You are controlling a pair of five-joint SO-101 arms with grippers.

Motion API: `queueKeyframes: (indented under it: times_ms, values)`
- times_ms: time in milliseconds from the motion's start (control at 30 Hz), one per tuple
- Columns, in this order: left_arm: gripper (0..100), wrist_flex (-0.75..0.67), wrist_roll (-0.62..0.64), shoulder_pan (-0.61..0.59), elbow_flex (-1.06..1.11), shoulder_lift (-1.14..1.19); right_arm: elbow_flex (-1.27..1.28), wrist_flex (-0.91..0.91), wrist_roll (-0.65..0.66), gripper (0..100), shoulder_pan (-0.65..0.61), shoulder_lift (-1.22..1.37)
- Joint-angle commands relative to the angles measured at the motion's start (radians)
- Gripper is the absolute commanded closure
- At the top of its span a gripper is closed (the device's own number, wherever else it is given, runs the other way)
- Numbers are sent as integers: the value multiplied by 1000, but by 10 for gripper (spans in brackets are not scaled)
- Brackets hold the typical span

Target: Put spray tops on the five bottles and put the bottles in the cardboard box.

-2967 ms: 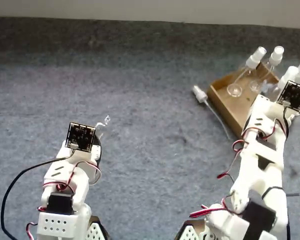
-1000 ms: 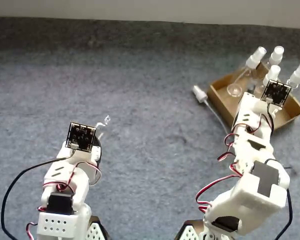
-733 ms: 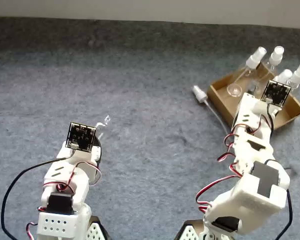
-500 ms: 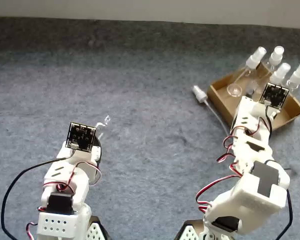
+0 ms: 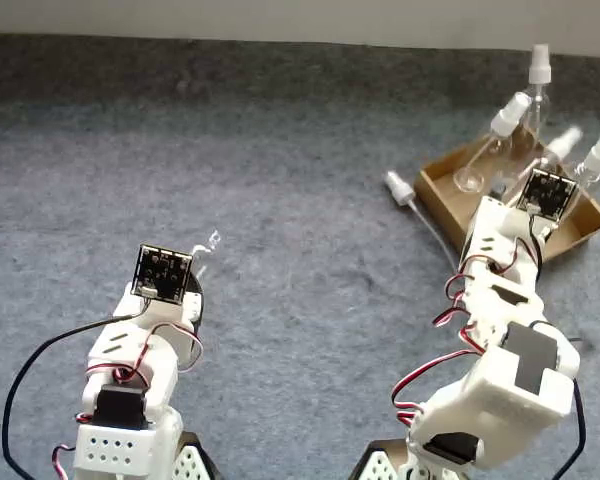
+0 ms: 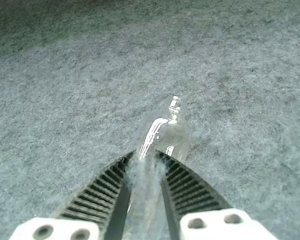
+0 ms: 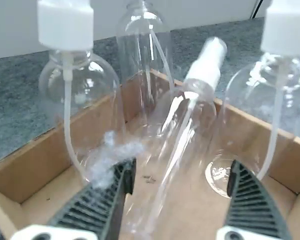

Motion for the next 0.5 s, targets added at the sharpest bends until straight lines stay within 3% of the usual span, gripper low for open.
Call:
queueKeyframes:
  times_ms: [0,333,467]
  values:
    - [983,6,-8,16,21,-5,-7,1,8,745,-2,-24]
    - [983,6,-8,16,21,-5,2,12,8,745,10,-87]
    - [983,6,-8,16,21,-5,33,145,8,745,12,-239]
